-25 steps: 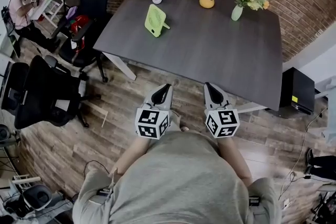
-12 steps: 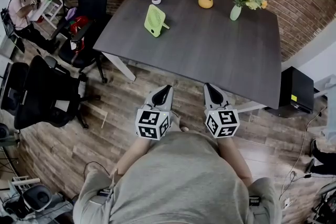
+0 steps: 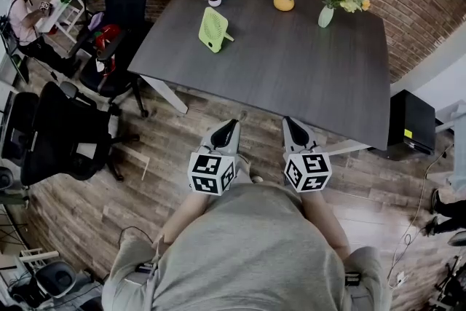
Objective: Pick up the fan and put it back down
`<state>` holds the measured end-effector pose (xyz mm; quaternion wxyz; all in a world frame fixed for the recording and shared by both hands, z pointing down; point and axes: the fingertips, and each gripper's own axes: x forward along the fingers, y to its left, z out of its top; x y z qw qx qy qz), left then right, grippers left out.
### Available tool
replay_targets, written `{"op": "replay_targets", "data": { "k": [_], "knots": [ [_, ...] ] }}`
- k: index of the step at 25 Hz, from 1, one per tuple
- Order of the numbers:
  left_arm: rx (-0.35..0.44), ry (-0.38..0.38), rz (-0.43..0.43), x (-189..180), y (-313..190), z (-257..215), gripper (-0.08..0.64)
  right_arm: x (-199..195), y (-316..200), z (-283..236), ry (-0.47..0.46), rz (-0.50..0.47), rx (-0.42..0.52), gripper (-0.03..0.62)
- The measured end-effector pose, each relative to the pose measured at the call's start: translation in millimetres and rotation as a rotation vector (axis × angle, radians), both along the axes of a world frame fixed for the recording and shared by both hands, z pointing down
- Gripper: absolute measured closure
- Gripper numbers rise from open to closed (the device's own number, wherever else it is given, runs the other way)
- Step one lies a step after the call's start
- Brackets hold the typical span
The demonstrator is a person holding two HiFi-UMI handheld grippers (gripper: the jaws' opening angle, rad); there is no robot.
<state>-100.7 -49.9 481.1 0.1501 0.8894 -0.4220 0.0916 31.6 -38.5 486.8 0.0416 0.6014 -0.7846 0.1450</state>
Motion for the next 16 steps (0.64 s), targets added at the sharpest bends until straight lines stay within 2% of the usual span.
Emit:
{"op": "replay_targets", "data": {
  "k": [16],
  "knots": [
    [-0.009,-0.007,0.012,0,-7,1,0.528,0,-11,5,-0.01,0.017,-0.009,0.591]
  ]
}}
